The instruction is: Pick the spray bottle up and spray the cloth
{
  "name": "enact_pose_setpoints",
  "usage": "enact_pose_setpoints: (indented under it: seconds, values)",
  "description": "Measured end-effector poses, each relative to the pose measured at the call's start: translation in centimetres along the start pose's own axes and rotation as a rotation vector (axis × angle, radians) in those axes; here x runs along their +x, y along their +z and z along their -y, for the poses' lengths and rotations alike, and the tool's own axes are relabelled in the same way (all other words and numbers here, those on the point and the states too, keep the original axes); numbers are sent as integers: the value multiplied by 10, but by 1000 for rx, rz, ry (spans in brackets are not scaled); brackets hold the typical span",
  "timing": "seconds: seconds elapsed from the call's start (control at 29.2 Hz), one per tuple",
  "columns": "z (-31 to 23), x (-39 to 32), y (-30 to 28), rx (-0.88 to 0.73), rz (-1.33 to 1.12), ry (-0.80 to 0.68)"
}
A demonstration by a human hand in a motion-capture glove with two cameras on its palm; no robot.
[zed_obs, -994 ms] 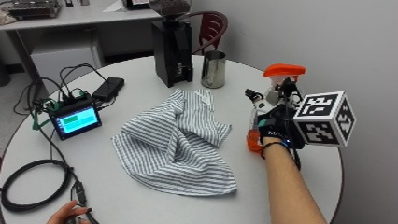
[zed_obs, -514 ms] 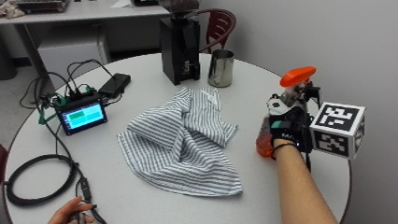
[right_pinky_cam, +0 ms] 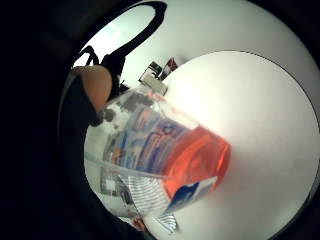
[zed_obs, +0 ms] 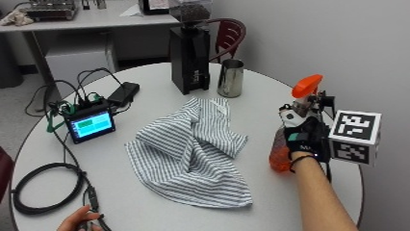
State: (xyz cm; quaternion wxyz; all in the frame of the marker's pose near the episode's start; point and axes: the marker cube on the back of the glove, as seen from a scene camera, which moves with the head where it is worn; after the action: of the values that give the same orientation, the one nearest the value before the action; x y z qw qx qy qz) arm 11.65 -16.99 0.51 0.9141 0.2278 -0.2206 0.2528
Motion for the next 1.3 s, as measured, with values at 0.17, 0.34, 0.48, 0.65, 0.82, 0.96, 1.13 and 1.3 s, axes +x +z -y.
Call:
enact_pose_setpoints:
  seconds: [0.17, 0.34, 0.48, 0.65, 0.82, 0.96, 1.13, 1.3]
  values:
    - [7, -22, -6, -158, 42, -76]
    - [7, -53, -10, -369, 33, -189]
    - [2, -74, -13, -527, 46, -244]
    - [-2, -90, -13, -721, 55, -273]
    - [-8, -107, -14, -883, 5, -338]
    - [-15, -119, -14, -951, -23, -371]
    - [-21, -116, -8, -1006, -8, -379]
    - [-31, -113, 3, -1042, -26, -378]
